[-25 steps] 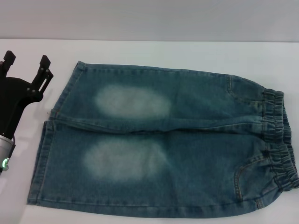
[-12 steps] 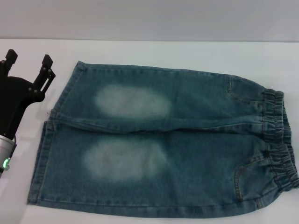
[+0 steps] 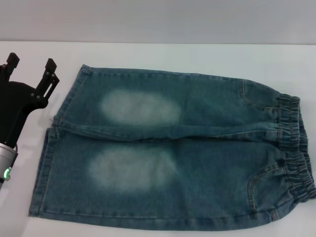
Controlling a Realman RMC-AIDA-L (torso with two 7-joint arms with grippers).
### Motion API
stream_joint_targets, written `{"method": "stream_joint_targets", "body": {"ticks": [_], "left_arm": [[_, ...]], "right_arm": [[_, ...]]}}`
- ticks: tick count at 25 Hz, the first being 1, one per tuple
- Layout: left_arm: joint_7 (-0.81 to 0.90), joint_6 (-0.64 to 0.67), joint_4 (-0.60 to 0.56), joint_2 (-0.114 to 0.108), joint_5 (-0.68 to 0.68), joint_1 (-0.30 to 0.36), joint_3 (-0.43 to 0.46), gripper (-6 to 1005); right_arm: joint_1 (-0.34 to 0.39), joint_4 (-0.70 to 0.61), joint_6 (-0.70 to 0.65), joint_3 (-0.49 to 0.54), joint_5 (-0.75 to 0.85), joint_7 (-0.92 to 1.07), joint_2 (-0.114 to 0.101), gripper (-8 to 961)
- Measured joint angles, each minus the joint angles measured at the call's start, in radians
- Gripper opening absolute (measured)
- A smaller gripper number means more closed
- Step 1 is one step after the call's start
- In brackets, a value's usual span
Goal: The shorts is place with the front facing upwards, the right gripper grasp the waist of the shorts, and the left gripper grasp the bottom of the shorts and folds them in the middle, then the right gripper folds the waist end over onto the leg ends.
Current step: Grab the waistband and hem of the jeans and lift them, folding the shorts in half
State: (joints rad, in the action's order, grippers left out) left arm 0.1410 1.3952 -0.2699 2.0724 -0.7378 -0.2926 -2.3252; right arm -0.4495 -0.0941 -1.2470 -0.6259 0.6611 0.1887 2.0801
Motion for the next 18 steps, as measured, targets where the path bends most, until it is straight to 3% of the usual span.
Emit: {"method": "stream_joint_targets", "body": {"ticks": [18], "left_arm": [[0.011,-0.054,0.000,0.000,-0.008,-0.007,0.012,807]], "right_arm": [[-0.004,0.019,0.010,0.000,0.000,0.000,-0.002,694]]}}
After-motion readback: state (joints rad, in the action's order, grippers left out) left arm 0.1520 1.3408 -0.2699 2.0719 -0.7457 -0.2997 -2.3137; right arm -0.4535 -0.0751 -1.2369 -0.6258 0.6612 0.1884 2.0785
